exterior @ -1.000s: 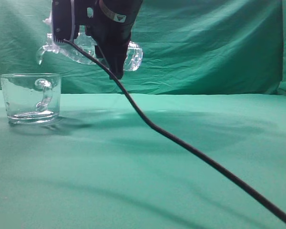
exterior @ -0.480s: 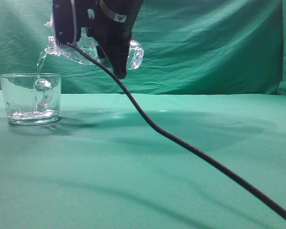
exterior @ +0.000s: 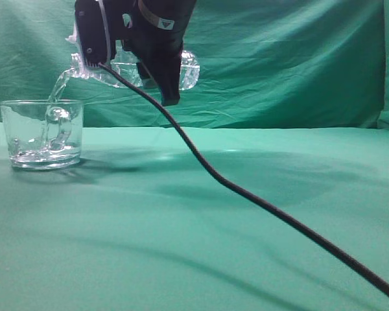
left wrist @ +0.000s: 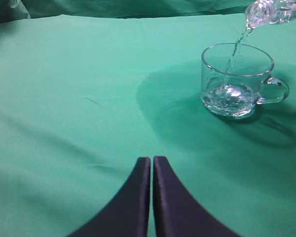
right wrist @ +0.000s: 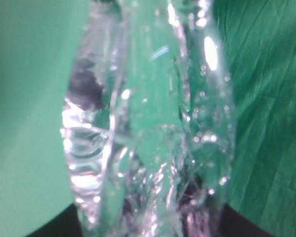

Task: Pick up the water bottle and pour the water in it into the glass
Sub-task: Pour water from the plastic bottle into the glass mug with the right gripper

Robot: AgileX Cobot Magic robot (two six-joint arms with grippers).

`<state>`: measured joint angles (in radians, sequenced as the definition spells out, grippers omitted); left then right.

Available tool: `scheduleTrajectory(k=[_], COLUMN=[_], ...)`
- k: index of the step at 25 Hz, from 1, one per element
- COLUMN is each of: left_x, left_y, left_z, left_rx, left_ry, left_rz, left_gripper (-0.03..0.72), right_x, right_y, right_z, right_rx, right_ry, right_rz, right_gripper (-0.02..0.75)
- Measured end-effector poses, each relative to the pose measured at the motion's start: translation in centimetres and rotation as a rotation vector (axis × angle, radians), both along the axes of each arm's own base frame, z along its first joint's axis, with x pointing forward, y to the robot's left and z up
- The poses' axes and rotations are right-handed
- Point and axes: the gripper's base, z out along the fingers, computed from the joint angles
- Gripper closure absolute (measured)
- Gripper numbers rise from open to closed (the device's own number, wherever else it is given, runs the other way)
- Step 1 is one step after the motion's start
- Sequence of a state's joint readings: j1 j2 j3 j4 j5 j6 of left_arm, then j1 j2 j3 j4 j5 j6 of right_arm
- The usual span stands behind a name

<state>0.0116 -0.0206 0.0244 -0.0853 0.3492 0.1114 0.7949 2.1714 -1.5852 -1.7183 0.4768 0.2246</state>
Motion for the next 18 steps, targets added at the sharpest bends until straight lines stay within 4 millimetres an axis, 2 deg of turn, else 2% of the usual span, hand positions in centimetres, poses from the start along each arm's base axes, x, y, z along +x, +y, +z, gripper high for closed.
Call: scheduleTrajectory(k=[14, 18], left_x=[0.0, 0.0], left_y=[0.0, 0.0], left_z=[0.0, 0.0], left_rx=[0.0, 0.0], left_ry=[0.0, 0.0], left_rz=[0.0, 0.0], left_gripper=[0.688, 0.688], right_x=[0.05, -0.09], right_y=[-0.11, 0.0], right_z=[0.04, -0.22], right_rx=[-0.016, 0.037], right_ry=[-0.01, 0.038], right_rz=[-0.007, -0.016], right_gripper=[0.451, 0.451])
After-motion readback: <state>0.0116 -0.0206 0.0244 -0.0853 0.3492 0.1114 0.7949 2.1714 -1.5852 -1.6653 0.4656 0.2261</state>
